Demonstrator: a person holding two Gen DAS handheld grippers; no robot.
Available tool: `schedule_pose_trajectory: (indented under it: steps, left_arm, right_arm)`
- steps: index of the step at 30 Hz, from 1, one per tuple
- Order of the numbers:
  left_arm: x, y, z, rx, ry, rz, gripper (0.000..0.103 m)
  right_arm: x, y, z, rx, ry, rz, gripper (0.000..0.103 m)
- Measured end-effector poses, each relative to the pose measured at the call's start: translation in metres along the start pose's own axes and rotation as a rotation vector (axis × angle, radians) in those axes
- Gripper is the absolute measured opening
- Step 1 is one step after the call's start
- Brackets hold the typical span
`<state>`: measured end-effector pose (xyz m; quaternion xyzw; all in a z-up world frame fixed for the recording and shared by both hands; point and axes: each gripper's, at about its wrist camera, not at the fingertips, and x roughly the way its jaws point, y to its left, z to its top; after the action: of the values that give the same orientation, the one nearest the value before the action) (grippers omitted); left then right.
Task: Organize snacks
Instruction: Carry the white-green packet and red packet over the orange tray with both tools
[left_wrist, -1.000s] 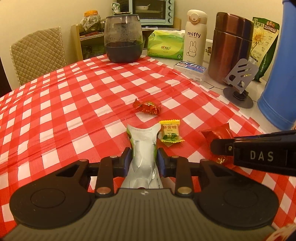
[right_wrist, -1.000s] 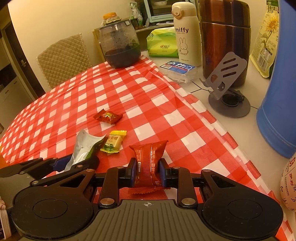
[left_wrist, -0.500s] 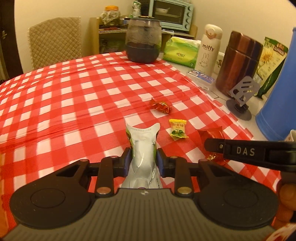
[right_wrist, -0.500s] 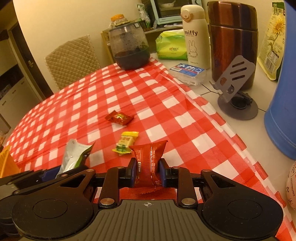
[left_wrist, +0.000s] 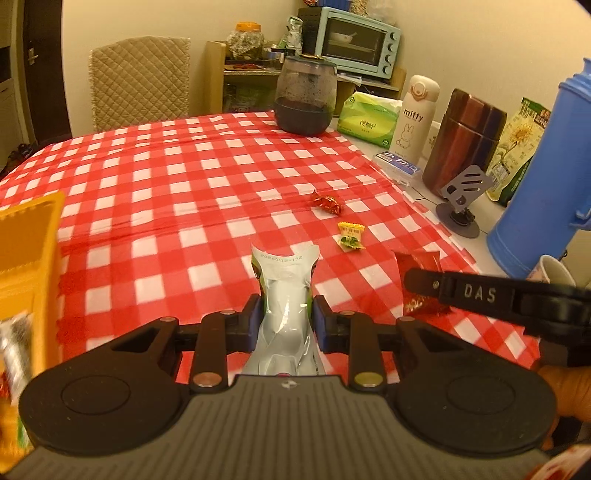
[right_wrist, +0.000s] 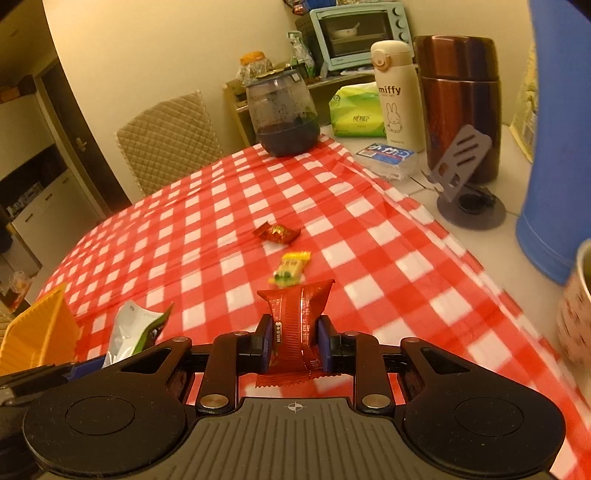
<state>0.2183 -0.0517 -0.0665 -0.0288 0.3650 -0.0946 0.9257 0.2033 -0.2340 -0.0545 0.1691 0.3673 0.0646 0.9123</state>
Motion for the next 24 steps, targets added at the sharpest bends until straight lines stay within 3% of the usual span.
schedule_pose_trajectory:
  steps: [24]
  left_arm:
    - [-0.159, 0.035, -0.063, -0.137, -0.078, 0.061, 0.026]
  right_arm:
    - [-0.12, 0.079, -0.066, -0.123, 0.004, 0.087, 0.025]
